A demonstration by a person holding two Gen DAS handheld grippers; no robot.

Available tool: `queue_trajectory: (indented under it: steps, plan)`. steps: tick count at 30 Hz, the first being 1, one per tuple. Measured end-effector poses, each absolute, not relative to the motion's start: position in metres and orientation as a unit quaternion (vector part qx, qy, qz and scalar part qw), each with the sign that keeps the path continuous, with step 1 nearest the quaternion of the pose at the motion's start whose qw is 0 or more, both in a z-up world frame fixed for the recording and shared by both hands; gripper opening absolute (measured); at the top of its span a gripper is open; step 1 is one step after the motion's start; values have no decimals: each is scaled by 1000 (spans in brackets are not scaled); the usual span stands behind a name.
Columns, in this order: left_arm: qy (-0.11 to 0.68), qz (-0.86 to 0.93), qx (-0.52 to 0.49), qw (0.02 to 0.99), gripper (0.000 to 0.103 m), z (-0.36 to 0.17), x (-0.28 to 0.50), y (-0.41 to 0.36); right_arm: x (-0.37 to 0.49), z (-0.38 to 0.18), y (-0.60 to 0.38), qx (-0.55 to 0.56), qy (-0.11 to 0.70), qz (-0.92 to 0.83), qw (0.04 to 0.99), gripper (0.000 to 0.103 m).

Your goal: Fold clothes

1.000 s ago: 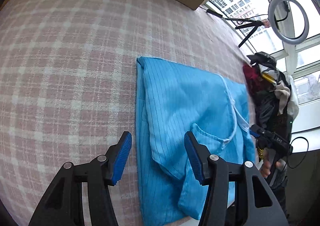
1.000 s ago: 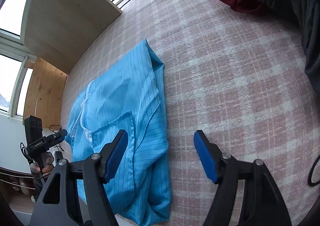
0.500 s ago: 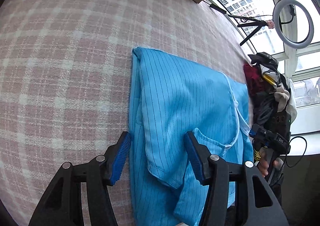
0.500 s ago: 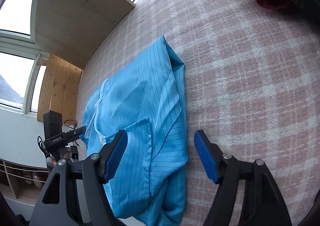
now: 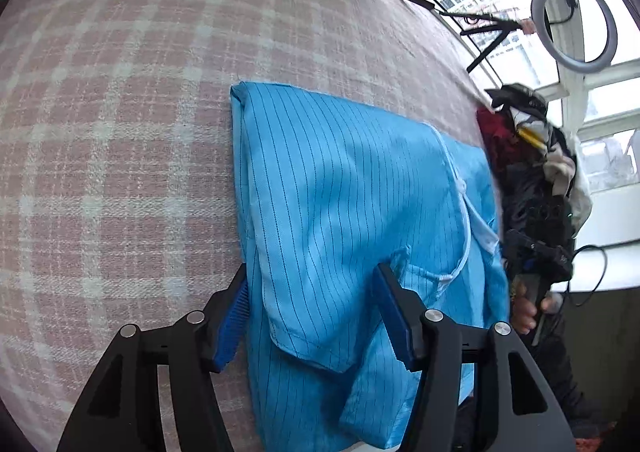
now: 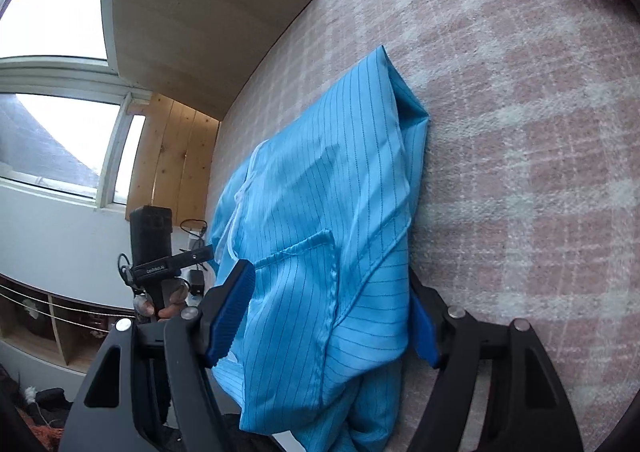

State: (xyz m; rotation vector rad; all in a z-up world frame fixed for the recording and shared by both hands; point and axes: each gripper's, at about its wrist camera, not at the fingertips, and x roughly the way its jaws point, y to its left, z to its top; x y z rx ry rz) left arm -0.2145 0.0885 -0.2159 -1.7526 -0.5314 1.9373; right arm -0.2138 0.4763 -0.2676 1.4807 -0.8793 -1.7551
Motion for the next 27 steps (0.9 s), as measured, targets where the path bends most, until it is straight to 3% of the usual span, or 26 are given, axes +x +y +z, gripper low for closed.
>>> queue_trajectory:
  steps: [3, 12, 13, 14, 15, 16, 19, 27]
  plan:
    - [-219, 699, -639, 235, 59, -218, -216, 82, -216, -265, 469, 576, -332, -663, 345, 70]
    - [-177, 715, -632, 240, 59, -213, -206, 86, -216, -259, 445, 584, -284, -673, 354, 67]
    - [-161, 722, -630, 235, 54, -211, -205, 88, -217, -259, 440, 584, -277, -677, 352, 61]
    - [-147, 728, -629, 230, 50, -210, -203, 91, -216, -259, 435, 586, -266, -682, 347, 38]
    - [-137, 732, -628, 225, 41, -209, -202, 93, -216, -261, 432, 592, -257, -685, 337, 25]
    - [-126, 735, -628, 221, 28, -209, -201, 94, -216, -262, 431, 593, -261, -685, 334, 19]
    - [-129, 744, -618, 219, 10, -205, -198, 95, -215, -261, 434, 585, -282, -681, 339, 12]
    - [-139, 776, -580, 207, 5, -178, -183, 87, -214, -216, 418, 542, -247, -713, 371, 8]
